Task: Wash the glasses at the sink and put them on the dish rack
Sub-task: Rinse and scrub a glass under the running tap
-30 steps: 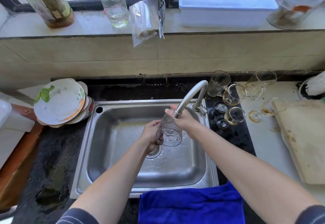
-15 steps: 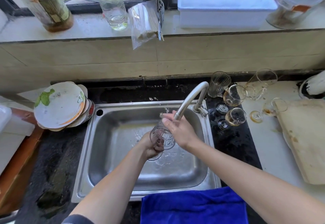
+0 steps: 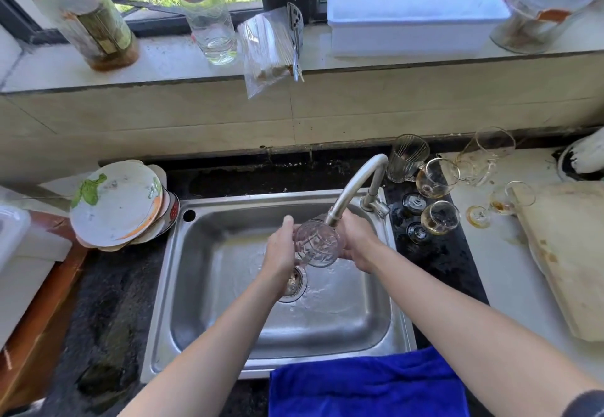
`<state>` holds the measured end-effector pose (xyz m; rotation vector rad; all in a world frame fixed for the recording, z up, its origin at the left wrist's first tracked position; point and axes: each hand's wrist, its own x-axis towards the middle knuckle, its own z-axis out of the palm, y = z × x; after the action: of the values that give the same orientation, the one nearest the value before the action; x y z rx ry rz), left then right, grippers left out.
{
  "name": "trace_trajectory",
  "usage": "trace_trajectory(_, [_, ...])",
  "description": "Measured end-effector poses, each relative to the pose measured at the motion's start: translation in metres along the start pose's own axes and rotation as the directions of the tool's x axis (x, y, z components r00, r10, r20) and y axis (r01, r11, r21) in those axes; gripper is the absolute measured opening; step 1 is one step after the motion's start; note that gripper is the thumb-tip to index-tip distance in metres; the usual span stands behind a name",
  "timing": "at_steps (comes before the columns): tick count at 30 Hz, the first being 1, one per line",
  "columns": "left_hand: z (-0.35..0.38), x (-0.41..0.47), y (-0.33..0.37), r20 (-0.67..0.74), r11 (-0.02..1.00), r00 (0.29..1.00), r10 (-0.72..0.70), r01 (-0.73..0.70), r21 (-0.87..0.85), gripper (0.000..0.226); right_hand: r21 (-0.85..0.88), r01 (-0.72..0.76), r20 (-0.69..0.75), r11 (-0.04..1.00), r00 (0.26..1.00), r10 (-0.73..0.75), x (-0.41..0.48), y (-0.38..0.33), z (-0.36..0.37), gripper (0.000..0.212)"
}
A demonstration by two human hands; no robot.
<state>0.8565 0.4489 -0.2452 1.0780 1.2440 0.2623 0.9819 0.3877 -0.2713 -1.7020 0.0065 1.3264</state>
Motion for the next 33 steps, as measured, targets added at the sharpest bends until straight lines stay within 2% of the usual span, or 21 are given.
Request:
trace_trajectory(2, [-0.004,-0.005,0.001,0.123,0.987,0.985,0.121,-0.132,0.091,0.032,-0.046,0.001,-0.058,0.999,0.998,-0.004,0.003,-0.001,-0.003,0.037])
trace_trajectory(3, [-0.005,-0.006,0.0,0.18,0.971,0.973,0.144,-0.174,0.161,0.027,-0.072,-0.005,-0.073,0.997,0.997,0.0,0.002,-0.002,-0.002,0.038])
trace_trajectory(5, [-0.004,-0.001,-0.003,0.241,0.904,0.957,0.162,-0.242,0.353,0.032,-0.17,0.014,-0.103,0.985,0.994,-0.032,0.0,-0.002,0.0,0.037])
trace_trajectory(8, [-0.001,0.006,-0.008,0.225,0.879,0.967,0.118,-0.208,0.429,0.027,-0.488,0.17,-0.123,0.856,0.957,-0.261,-0.01,0.008,0.01,0.035])
trace_trajectory(10, [-0.002,0.012,-0.012,0.227,0.914,0.972,0.057,-0.143,0.38,0.024,-0.536,0.281,-0.066,0.796,0.926,-0.371,-0.016,0.014,0.016,0.037])
trace_trajectory(11, [-0.002,0.013,-0.014,0.229,0.927,0.973,0.036,-0.118,0.356,0.023,-0.55,0.294,-0.045,0.782,0.924,-0.38,-0.013,0.014,0.014,0.036])
trace_trajectory(13, [-0.001,0.011,-0.016,0.224,0.941,0.975,0.011,-0.086,0.327,0.022,-0.59,0.245,-0.048,0.769,0.941,-0.336,-0.004,0.01,0.003,0.035])
trace_trajectory(15, [0.0,0.008,-0.017,0.224,0.961,0.975,-0.016,-0.047,0.273,0.022,-0.614,0.195,-0.104,0.765,0.941,-0.323,-0.004,0.008,-0.005,0.045])
trace_trajectory(16, [0.0,0.006,-0.016,0.222,0.966,0.975,-0.027,-0.032,0.256,0.022,-0.64,0.235,-0.076,0.731,0.928,-0.365,-0.007,0.01,-0.003,0.047])
trace_trajectory(18, [-0.002,0.007,-0.016,0.215,0.968,0.976,-0.037,-0.019,0.25,0.02,-0.651,0.39,0.081,0.651,0.888,-0.452,-0.019,0.018,0.01,0.036])
trace_trajectory(19, [-0.003,0.006,-0.015,0.214,0.966,0.976,-0.042,-0.015,0.258,0.018,-0.618,0.429,0.123,0.659,0.88,-0.458,-0.021,0.022,0.014,0.033])
trace_trajectory(20, [-0.004,0.006,-0.014,0.212,0.966,0.976,-0.051,-0.006,0.26,0.015,-0.571,0.412,0.095,0.71,0.892,-0.442,-0.021,0.018,0.011,0.031])
trace_trajectory(22, [-0.005,0.007,-0.012,0.203,0.979,0.976,-0.072,0.03,0.2,0.01,-0.464,0.293,-0.013,0.836,0.941,-0.337,-0.009,0.009,-0.002,0.026])
trace_trajectory(23, [-0.006,0.007,-0.012,0.201,0.985,0.976,-0.081,0.048,0.163,0.009,-0.467,0.259,-0.05,0.846,0.947,-0.318,-0.006,0.008,-0.006,0.028])
trace_trajectory(25, [-0.008,0.011,-0.014,0.183,0.988,0.98,-0.08,0.054,0.141,0.009,-0.532,0.336,0.011,0.777,0.921,-0.39,-0.013,0.011,-0.002,0.032])
trace_trajectory(27, [-0.01,0.013,-0.014,0.167,0.989,0.982,-0.085,0.063,0.134,0.013,-0.517,0.467,0.113,0.718,0.868,-0.483,-0.028,0.015,0.015,0.038])
trace_trajectory(28, [-0.011,0.013,-0.013,0.172,0.99,0.98,-0.097,0.077,0.118,0.013,-0.516,0.488,0.109,0.704,0.852,-0.512,-0.028,0.016,0.017,0.042])
trace_trajectory(31, [-0.011,0.007,-0.011,0.223,0.988,0.963,-0.152,0.147,0.041,0.01,-0.55,0.299,-0.046,0.78,0.921,-0.386,-0.008,0.007,0.003,0.039])
trace_trajectory(33, [-0.011,0.006,-0.011,0.241,0.984,0.955,-0.175,0.18,-0.001,0.011,-0.601,0.304,-0.033,0.739,0.915,-0.403,-0.01,0.01,0.003,0.036])
